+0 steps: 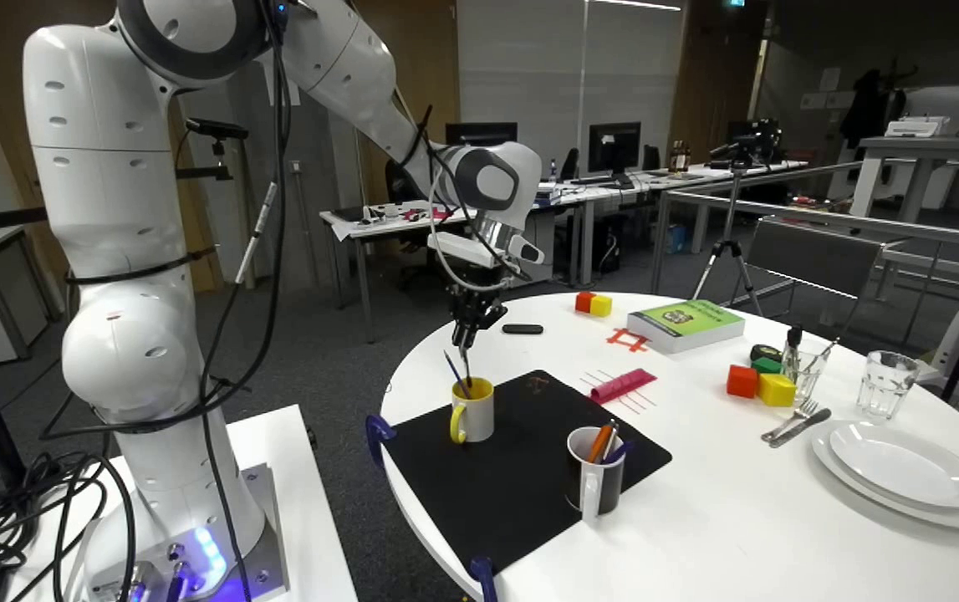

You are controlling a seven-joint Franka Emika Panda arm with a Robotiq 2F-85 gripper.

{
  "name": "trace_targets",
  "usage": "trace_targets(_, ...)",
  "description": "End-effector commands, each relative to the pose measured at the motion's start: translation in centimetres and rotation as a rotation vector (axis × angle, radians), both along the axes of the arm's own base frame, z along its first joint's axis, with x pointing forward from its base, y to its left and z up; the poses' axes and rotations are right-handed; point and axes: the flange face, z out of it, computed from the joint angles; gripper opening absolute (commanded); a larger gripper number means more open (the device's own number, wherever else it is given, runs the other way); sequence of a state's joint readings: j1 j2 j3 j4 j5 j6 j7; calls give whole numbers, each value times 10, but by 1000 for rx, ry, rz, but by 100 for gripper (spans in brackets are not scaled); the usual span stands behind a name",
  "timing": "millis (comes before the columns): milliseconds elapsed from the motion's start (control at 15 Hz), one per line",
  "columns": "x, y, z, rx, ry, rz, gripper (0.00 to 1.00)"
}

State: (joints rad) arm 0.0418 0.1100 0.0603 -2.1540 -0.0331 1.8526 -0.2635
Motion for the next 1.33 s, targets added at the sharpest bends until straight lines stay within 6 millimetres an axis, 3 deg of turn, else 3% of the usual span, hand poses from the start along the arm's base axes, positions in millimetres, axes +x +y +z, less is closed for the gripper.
trace_targets(0,2,1,-9,-31,43,14,4)
trace_targets(467,5,0,-35,-50,87,27,4)
trace_targets(533,6,0,-38,-53,89,31,26)
trace_targets(600,7,0,-40,-58,91,33,20)
trace_targets(667,7,0,-42,-61,94,36,45)
trace_targets(800,10,0,-45,-66,94,37,48)
trace_targets(1267,12,-4,-36,-62,70,33,99)
